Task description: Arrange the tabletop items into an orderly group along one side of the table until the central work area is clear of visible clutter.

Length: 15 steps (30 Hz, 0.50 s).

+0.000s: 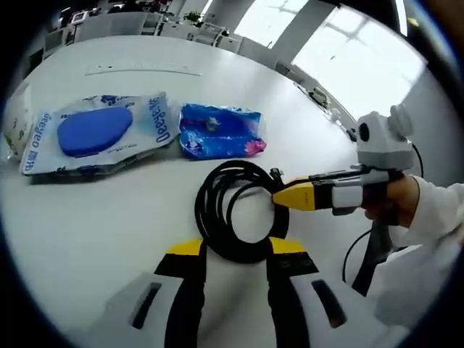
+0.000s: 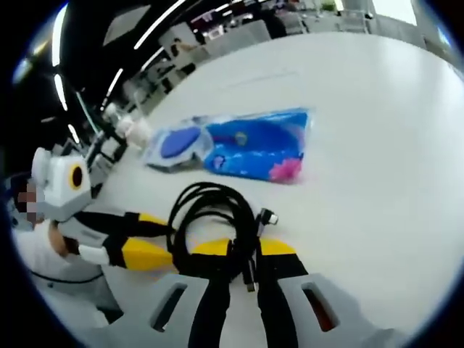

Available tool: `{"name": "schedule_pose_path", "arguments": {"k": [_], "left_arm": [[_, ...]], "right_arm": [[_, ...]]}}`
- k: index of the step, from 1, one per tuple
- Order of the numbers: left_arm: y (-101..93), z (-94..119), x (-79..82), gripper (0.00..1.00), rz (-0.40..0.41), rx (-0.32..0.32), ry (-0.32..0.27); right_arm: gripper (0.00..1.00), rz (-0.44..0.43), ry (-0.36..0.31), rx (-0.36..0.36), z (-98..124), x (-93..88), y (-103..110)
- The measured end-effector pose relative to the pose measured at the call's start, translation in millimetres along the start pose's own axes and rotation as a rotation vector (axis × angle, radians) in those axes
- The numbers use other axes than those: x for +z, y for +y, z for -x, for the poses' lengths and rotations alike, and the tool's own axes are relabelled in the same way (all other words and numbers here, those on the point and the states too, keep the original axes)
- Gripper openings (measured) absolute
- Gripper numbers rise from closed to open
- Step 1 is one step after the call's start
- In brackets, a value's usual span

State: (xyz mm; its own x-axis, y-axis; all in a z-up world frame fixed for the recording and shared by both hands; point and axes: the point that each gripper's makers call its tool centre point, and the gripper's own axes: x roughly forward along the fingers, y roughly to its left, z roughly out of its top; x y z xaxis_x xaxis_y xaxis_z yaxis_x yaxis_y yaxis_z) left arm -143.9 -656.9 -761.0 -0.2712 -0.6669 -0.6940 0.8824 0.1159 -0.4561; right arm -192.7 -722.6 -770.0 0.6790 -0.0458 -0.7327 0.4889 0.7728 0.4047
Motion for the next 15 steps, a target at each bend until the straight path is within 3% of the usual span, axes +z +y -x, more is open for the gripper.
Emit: {"name": "schedule_pose_path", "arguments": {"k": [6,10,15], "left_arm": [[-0.3,-0.1,0.3,0.31,-0.006,0.000,-0.004],[0.4,0.8,-0.8,0.31,-0.016,0.008,0.000],[3.3,3.7,-1.1,0.34,-0.034,0.013,-0.010]], "right_arm": [[0.11,0.023,-0.001,-0.002,-0.4,0.2,-0.6],[0.14,0.096,-0.009,-0.016,1.0,2.7,-1.4],[0.17,0.092,-0.034,-0.009,5.2,8.4,-1.5]]}}
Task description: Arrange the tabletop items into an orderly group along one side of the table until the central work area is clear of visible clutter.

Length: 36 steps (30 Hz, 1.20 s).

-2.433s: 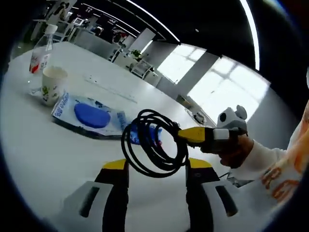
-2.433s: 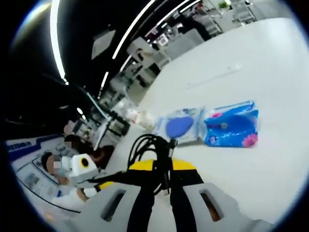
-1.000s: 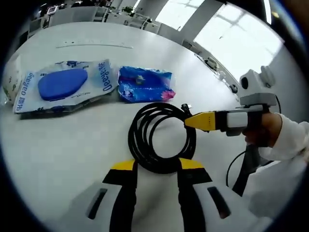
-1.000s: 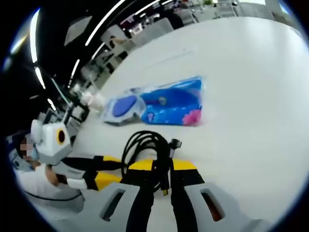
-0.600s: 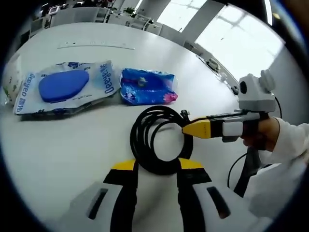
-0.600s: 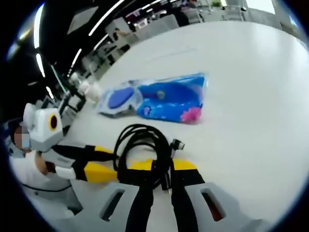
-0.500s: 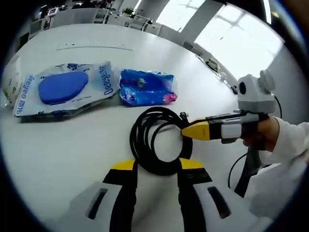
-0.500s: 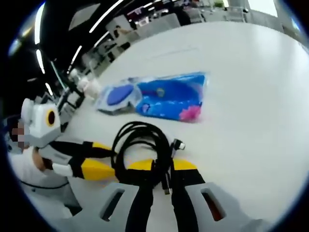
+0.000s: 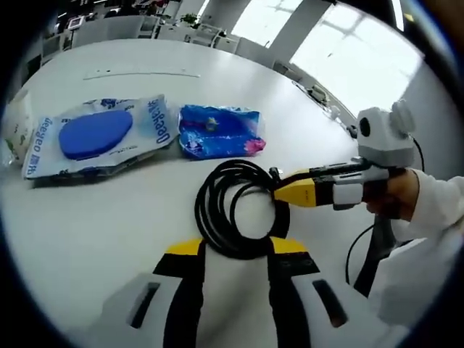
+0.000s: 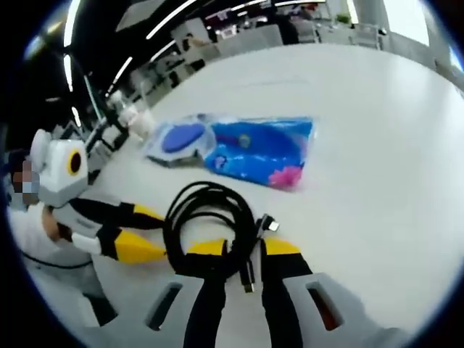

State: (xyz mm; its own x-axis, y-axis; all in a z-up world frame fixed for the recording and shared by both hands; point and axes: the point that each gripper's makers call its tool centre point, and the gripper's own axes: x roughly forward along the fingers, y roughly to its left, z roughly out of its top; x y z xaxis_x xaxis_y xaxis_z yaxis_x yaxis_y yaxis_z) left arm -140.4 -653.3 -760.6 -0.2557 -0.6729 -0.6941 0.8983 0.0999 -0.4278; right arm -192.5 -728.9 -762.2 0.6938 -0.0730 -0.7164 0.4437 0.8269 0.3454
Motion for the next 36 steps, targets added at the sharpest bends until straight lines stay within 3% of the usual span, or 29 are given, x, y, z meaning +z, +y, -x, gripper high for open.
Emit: {"name": "schedule_pose_path", "arguments": {"k": [8,14,16,18,24,36], "left_arm": [[2.8,7,0.8,0.57,-0.028,0.015,-0.033],[16.1,20,7.1,0.79,-0.068,0.069,-0.098],[27.4,25,-1.6,0.88,-0.042,0.114,-0.048],[36.2,29,-2.2,0.93,-0.047,0.142,-0.060],[53.6,57,0.5,0.98,0.013,0.145,-0.143],[127.9,142,-25.3,1.00,0.053,0.273,-0.168]], "right_arm": [[0.26,0.021,-0.019,0.018,12,-3.0,-1],[0.45,-0.004,-0.067,0.049,25,2.8,2],[0.46,-0.005,-0.079,0.059,28,3.6,3],[0.48,-0.011,-0.080,0.063,31,2.0,3],[0.55,-0.017,-0.090,0.094,47,2.0,12],[0.58,-0.029,-0.075,0.120,70,-14.6,18]]}}
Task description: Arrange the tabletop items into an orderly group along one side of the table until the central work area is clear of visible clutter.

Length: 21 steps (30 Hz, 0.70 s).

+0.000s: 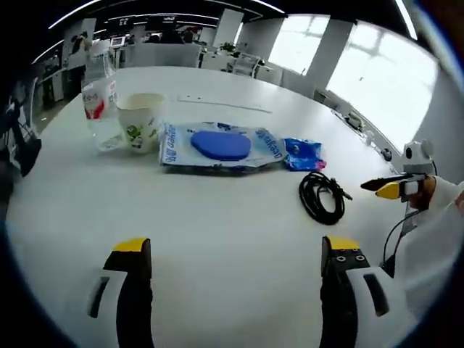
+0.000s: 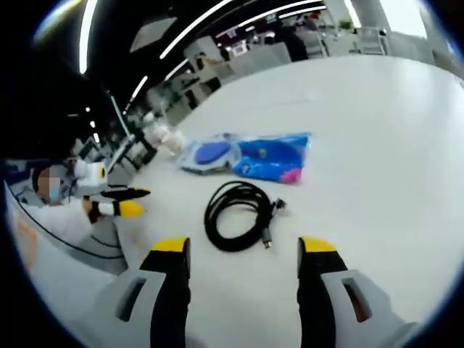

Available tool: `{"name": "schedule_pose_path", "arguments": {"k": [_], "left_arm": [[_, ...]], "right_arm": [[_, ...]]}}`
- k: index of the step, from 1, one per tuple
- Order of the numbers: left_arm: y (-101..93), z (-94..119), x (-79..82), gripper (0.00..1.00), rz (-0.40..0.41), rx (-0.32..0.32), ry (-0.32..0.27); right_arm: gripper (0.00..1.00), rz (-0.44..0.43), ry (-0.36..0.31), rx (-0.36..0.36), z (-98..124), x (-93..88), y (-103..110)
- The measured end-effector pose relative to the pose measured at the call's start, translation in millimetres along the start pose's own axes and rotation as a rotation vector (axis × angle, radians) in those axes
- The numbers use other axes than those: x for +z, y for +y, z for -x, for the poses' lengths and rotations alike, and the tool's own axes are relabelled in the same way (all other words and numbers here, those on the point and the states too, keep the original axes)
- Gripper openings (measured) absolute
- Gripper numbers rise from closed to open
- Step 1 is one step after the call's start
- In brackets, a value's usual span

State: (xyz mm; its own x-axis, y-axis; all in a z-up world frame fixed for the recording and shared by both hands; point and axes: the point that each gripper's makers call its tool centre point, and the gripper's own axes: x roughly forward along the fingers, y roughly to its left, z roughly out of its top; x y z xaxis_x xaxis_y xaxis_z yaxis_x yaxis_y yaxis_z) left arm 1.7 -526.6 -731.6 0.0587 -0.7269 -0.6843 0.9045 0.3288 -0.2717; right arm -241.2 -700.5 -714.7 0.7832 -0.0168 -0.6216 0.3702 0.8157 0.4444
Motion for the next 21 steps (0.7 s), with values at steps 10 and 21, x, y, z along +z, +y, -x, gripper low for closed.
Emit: {"name": "schedule_pose_path", "arguments": {"k": [10,21], "left_arm": [[64.1,71,-6.3,1.00,-0.001,0.132,0.010],[84.3,96,-17.9,1.00,0.007,0.172,0.018]], "right_arm": [[0.59,-0.046,0.027,0.005,20,-9.2,8],[0.60,-0.070,0.018,0.022,38,-3.6,27]]}}
